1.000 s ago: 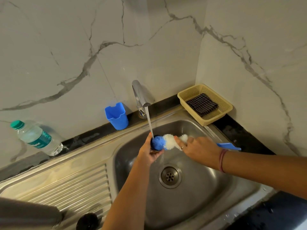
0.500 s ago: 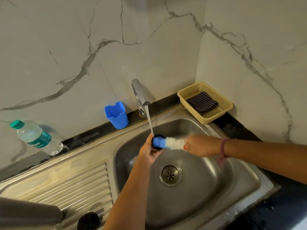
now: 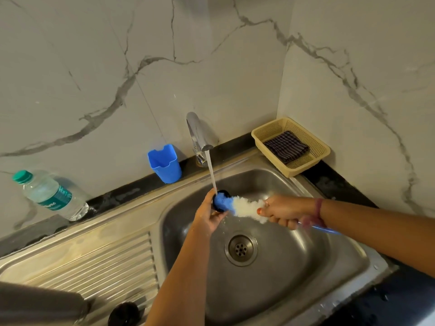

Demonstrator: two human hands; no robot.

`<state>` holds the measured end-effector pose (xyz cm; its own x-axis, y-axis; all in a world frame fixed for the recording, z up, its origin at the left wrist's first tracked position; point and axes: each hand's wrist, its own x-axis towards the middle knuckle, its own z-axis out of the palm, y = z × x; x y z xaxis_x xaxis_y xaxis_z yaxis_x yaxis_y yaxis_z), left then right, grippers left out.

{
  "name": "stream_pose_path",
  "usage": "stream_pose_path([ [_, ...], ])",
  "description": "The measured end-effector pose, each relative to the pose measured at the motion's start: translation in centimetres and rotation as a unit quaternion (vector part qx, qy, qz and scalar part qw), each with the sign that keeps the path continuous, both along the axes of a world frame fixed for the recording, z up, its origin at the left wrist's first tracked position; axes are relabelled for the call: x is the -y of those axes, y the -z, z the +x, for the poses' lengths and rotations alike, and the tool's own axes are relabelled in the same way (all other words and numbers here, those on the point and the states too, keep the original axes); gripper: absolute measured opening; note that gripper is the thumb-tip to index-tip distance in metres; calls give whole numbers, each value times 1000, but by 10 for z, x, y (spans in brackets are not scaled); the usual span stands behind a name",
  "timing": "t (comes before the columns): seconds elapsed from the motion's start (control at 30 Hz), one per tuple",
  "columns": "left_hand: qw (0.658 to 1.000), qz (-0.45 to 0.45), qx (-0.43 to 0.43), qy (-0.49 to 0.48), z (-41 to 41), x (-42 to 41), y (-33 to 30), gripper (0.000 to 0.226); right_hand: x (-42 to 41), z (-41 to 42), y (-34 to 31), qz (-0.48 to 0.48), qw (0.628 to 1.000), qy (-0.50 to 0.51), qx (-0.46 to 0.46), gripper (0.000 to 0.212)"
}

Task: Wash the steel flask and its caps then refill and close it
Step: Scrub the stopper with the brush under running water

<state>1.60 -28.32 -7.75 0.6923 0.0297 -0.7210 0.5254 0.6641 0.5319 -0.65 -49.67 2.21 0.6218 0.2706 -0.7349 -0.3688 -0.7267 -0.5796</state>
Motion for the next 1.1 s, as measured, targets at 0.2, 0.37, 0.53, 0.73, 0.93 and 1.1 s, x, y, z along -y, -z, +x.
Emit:
stream_pose_path([
  [0.2, 999, 37, -12, -6, -7, -10, 11, 41, 35, -30, -16, -155, 938, -189, 244, 36],
  [0.37, 987, 152, -27, 41, -6, -17, 20, 45, 63, -60, 13, -180, 936, -123, 277, 40],
  [0.53, 934, 326, -18, 145, -18, -16, 28, 63, 62, -80, 47, -212, 925, -54, 311, 37],
  [0.73, 922, 350, 32, 164, -39, -21, 34, 55, 39, -90, 53, -179, 934, -16, 309, 41],
  [0.93, 951, 264, 30, 160, -45, -15, 27, 12, 16, -79, 61, -59, 973, 89, 207, 36],
  [1.1, 912, 342, 66, 216, -38, -14, 21, 22, -14, -67, 41, -66, 972, 51, 220, 33],
])
